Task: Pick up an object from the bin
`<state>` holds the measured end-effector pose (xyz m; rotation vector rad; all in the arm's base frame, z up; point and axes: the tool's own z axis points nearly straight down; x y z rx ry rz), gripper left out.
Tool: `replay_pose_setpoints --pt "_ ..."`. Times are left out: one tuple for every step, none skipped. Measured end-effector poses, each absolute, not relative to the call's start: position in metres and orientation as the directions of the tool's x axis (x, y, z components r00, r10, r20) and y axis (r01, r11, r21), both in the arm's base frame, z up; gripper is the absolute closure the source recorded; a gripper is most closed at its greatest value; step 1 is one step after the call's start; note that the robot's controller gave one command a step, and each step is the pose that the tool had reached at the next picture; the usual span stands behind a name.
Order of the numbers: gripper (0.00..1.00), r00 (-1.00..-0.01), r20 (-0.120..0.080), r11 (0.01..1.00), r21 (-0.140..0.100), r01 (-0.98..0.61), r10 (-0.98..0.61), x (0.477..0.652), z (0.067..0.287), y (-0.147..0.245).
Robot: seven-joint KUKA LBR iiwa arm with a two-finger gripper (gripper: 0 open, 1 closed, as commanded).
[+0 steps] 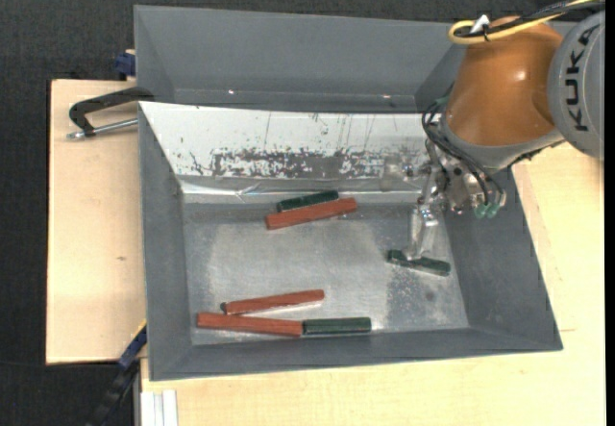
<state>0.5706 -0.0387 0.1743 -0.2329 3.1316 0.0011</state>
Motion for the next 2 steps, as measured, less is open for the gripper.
replay_pose_setpoints --pt "0.00 -0.989 -0.002 0.989 0.001 -0.148 -0.148 0.571 0.174 -0.039" --pt "0.00 -0.990 -0.009 0.990 0.000 -0.144 -0.144 0.553 0.123 -0.059"
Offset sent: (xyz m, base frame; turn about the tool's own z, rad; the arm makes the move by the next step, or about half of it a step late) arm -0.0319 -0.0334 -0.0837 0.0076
